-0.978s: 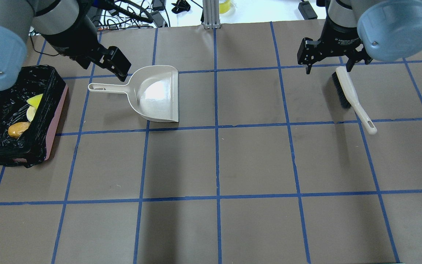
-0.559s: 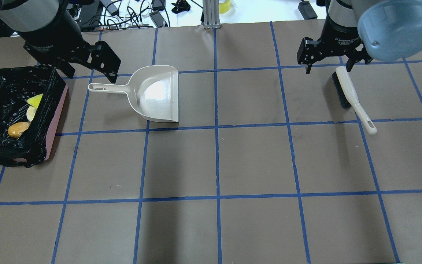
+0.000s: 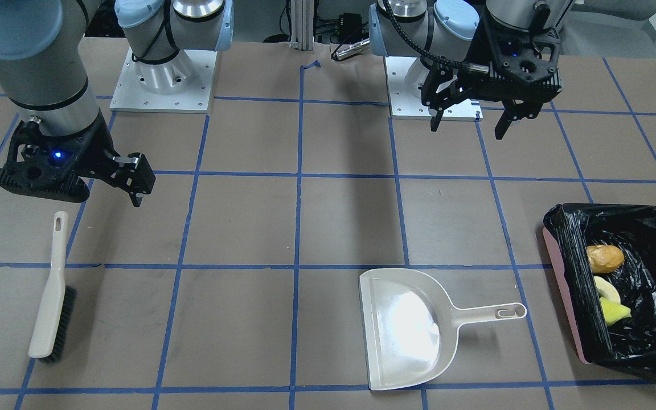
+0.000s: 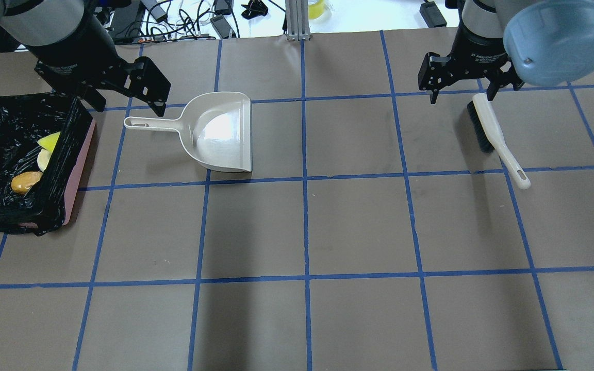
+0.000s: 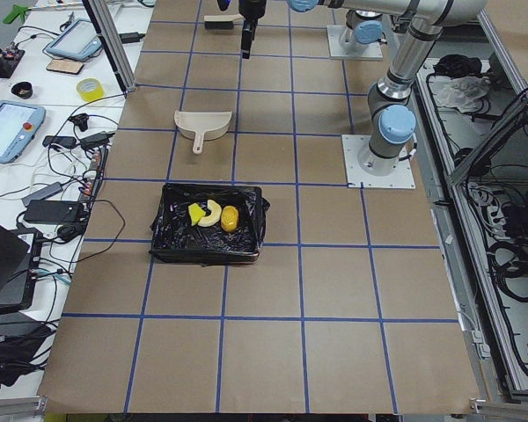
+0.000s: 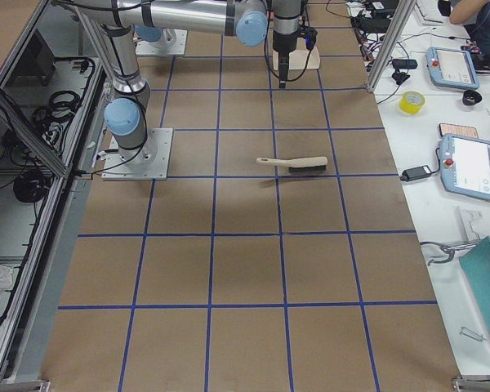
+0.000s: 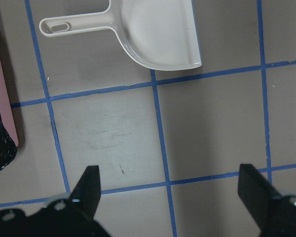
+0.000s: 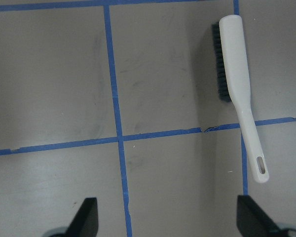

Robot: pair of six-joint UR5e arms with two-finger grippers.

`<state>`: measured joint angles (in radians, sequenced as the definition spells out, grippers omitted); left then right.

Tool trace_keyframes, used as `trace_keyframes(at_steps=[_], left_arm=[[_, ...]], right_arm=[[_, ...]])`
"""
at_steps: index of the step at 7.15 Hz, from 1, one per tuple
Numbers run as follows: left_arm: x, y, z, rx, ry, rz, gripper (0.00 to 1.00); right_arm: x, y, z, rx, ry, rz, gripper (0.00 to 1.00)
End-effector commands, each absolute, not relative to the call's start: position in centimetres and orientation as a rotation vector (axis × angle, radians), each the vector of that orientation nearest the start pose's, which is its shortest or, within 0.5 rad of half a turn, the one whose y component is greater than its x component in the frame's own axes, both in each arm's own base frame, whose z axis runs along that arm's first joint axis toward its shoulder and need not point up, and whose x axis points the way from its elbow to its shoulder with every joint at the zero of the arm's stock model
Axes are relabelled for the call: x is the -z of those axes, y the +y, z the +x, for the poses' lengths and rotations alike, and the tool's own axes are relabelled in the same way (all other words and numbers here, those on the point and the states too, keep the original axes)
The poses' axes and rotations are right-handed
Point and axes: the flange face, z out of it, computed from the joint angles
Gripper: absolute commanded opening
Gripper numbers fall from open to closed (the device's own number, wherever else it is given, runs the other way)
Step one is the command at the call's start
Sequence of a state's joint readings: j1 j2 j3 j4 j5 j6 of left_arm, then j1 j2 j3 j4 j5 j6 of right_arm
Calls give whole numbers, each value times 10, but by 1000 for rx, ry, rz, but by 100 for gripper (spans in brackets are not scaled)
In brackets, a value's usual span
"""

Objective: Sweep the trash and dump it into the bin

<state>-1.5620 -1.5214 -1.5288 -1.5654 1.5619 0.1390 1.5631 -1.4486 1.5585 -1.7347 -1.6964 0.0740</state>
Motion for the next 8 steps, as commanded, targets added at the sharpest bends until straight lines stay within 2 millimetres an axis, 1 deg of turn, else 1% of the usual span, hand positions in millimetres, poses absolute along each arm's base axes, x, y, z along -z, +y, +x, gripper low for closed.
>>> trace_keyframes(at_steps=[1, 2, 3, 4, 5, 6, 7, 8], left_arm=[[-516, -488, -100, 120, 3216, 200, 100], [-511, -491, -99, 137, 3231, 158, 100], [-515, -491, -100, 159, 3219, 128, 100], [-524, -486, -100, 185, 3212, 84, 100], [-534, -480, -95, 185, 3117, 26, 100], [-544, -480, -96, 202, 3106, 17, 100], [-550, -478, -95, 217, 3097, 16, 100], [-545, -476, -95, 202, 3094, 16, 100]], right_arm=[[-449, -547, 116, 97, 3262, 141, 100], [-448, -548, 118, 96, 3249, 135, 100], [-463, -542, 119, 139, 3237, 141, 100], [-468, -537, 128, 144, 3155, 149, 100], [-467, -536, 130, 137, 3131, 178, 100], [-467, -537, 131, 139, 3123, 177, 100], [-466, -538, 131, 135, 3117, 179, 100], [-467, -537, 132, 140, 3114, 176, 100]])
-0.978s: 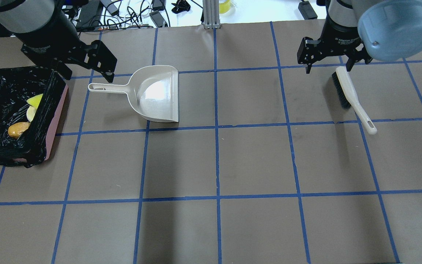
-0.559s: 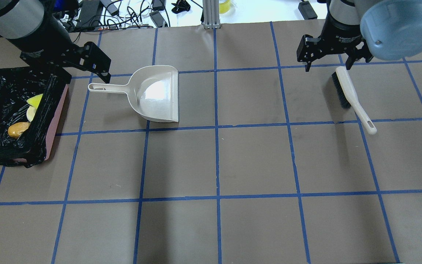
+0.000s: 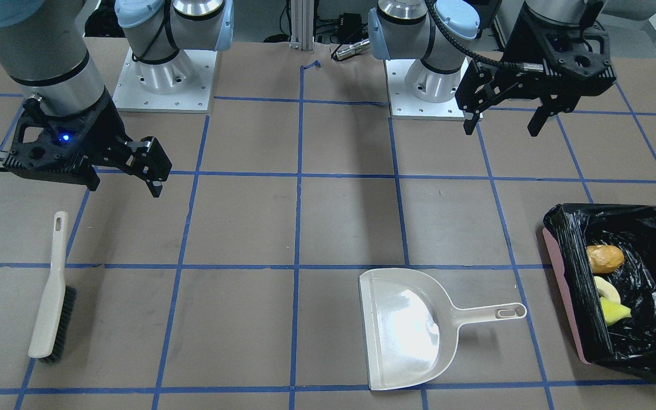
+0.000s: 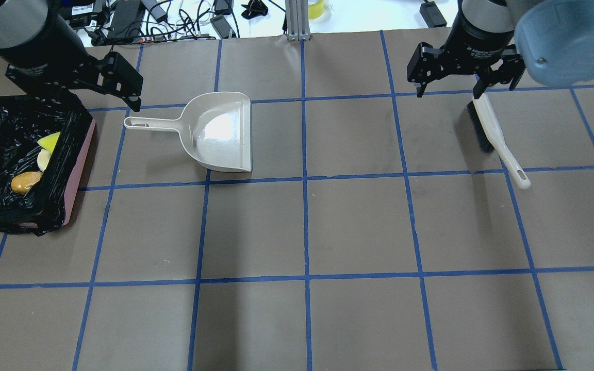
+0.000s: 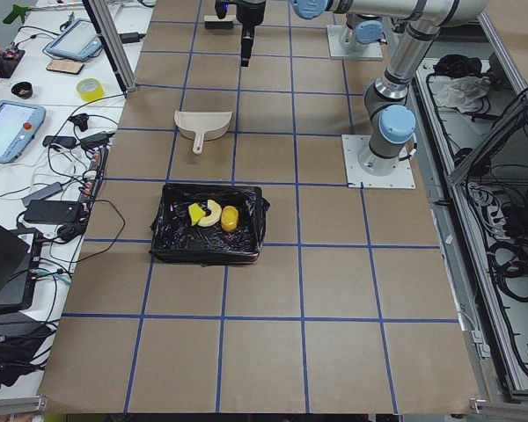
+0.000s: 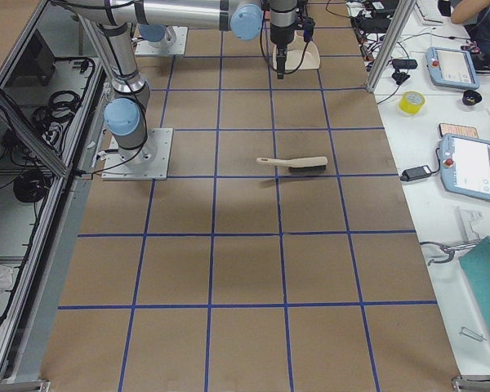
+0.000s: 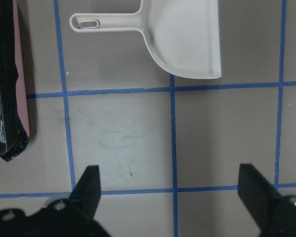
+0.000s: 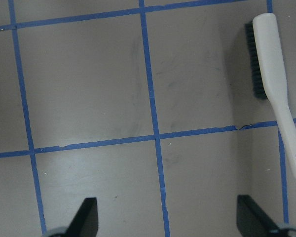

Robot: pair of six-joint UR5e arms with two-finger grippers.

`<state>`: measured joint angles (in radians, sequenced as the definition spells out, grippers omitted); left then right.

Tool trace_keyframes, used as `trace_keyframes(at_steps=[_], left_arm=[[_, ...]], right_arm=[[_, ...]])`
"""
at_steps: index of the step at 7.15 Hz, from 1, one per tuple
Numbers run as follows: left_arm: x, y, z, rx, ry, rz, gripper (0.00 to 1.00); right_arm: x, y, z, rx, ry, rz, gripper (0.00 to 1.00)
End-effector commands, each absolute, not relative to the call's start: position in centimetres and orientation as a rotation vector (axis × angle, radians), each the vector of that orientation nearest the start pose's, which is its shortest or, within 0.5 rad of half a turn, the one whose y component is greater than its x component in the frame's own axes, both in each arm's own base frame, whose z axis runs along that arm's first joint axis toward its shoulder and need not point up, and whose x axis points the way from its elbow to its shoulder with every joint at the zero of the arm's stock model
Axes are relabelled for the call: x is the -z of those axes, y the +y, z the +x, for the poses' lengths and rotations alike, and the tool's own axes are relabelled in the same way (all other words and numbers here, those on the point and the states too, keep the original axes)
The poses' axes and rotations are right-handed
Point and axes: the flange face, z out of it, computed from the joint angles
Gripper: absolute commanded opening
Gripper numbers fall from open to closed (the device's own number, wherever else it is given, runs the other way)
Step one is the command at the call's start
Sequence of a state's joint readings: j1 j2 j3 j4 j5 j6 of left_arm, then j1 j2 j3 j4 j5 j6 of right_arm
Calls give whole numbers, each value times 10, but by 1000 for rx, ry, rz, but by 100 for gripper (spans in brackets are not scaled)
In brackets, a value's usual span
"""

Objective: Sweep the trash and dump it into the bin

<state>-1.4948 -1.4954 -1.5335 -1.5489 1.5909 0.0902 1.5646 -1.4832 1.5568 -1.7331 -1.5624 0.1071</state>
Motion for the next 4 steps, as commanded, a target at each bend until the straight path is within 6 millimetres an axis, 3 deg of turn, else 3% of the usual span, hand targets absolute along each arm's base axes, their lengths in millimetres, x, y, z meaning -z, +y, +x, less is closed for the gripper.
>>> trace_keyframes(at_steps=[1, 4], left_arm=[[-546, -474, -95, 212, 3097, 16, 100], [-536, -476, -96, 189, 3111, 18, 100]], right_arm=[[-467, -537, 130, 139, 3129, 178, 100], [-468, -538, 129, 145, 3134, 181, 100]])
